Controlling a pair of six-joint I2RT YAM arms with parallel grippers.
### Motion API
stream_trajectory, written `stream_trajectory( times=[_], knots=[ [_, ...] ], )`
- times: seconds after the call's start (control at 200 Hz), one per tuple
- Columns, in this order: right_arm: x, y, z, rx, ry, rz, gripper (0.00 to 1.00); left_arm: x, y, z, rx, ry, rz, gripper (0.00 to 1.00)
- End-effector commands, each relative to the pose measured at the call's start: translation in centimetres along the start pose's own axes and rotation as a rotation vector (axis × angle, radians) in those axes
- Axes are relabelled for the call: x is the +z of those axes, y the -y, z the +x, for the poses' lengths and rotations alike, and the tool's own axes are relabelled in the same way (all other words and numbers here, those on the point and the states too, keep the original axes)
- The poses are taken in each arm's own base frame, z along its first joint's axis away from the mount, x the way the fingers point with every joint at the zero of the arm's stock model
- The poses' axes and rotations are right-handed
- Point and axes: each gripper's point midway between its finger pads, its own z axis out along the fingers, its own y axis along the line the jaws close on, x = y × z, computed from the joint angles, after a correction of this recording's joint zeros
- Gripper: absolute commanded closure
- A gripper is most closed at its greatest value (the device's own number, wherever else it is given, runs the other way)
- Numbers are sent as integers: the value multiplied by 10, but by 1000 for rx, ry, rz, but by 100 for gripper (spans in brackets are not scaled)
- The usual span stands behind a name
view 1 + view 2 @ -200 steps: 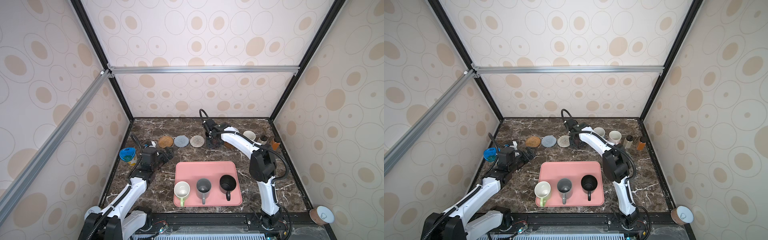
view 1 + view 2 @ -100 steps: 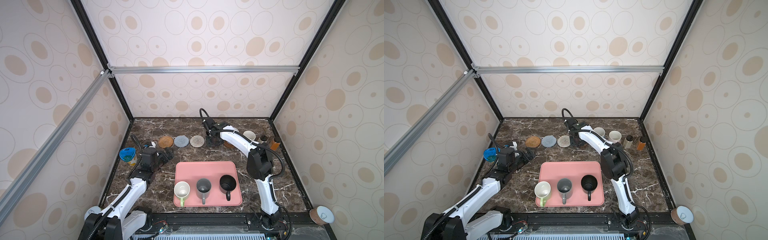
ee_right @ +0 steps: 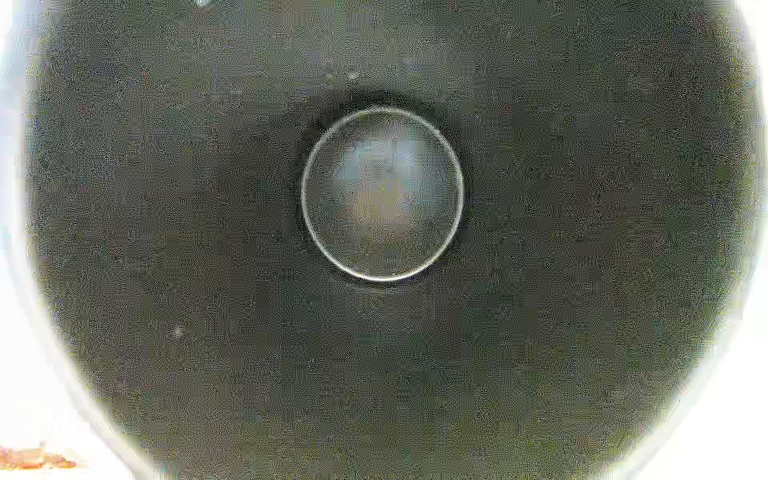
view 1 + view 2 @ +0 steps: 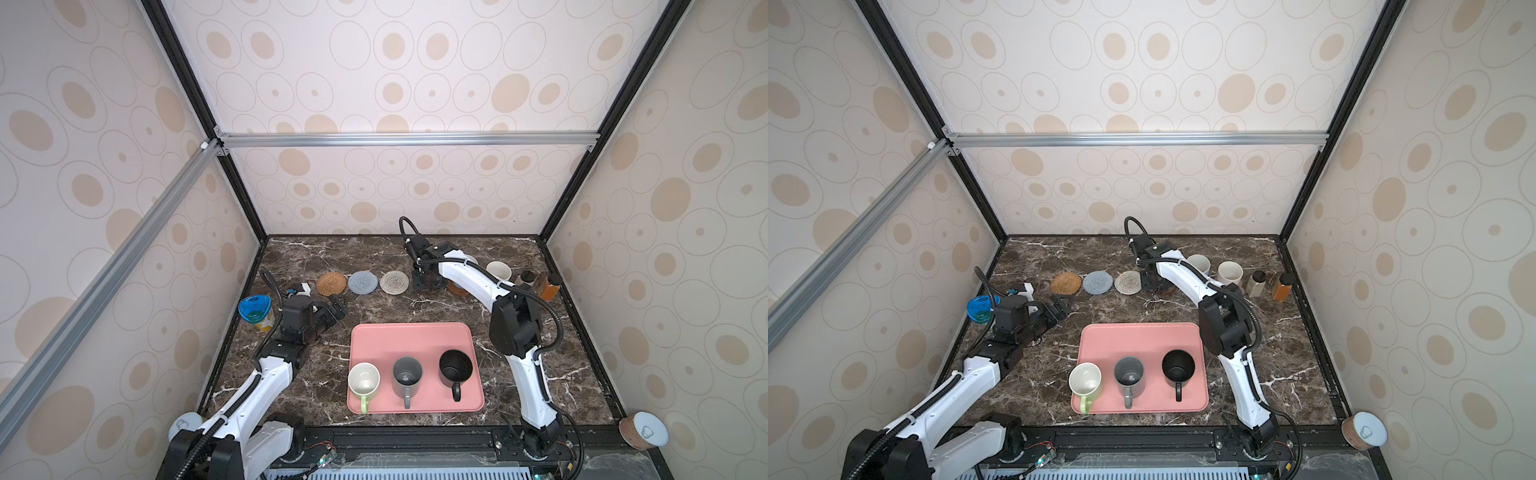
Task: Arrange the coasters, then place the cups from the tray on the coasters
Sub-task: 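Carry the black mug with the right gripper toward the coasters, then lower the black mug onto the brown wooden coaster with the right gripper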
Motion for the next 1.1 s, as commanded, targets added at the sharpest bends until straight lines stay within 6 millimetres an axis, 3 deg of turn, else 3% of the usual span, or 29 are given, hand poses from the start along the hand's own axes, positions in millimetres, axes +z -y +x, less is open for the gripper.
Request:
stream_trajectory(
  times=[0.0,0.505,1.096],
  knots=[
    [-13,4,-20,38,63,7,91,-3,3,-7,8,31,16,0],
    [-11,7,-24,35,64,42,91,-4,6,-6,13,30,37,0],
    [9,15,-17,69,24,67,91,-6,6,-4,9,26,47,0]
  ],
)
